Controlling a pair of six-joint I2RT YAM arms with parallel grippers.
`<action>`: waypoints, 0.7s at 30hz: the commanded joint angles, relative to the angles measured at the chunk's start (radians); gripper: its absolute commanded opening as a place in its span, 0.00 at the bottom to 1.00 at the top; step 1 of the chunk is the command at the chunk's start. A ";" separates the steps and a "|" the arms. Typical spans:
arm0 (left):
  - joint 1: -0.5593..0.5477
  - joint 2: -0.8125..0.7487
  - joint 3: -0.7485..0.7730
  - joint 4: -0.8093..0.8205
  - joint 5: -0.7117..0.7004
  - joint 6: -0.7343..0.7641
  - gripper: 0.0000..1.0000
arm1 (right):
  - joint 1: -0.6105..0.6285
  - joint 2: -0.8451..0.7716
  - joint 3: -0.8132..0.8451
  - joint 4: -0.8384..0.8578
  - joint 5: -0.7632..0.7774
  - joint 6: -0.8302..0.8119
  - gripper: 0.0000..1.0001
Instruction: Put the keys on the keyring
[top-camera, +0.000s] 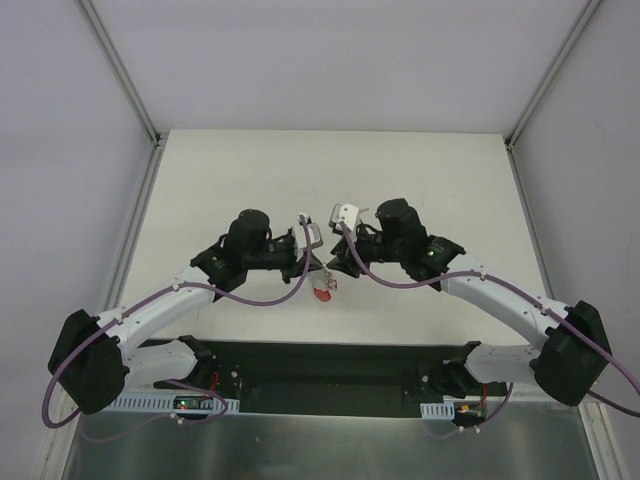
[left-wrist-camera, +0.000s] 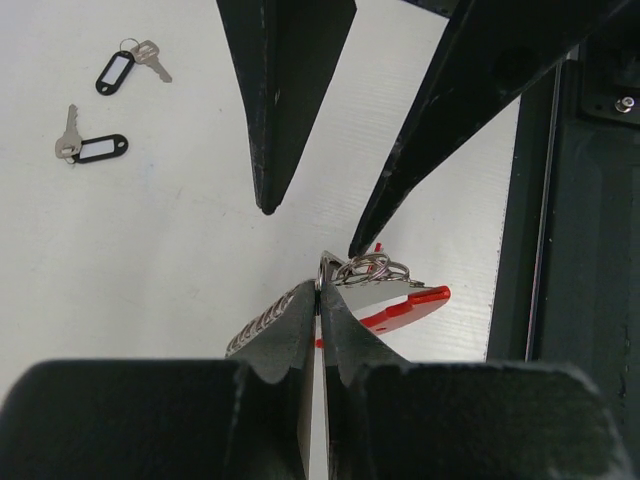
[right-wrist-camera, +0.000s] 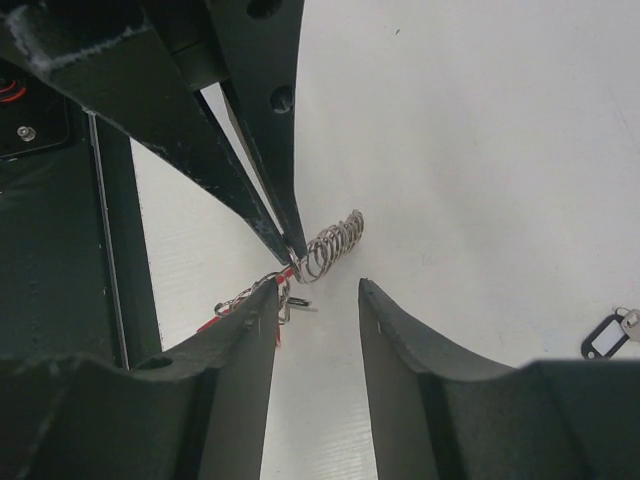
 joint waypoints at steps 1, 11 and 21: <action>-0.016 -0.034 0.060 -0.012 0.002 0.017 0.00 | 0.007 0.029 0.039 0.053 -0.051 -0.037 0.39; -0.021 -0.034 0.082 -0.039 0.031 0.001 0.00 | 0.015 0.053 0.039 0.090 -0.096 -0.027 0.31; -0.023 -0.097 0.059 -0.053 -0.069 -0.039 0.22 | 0.015 0.059 0.034 0.115 -0.073 -0.013 0.01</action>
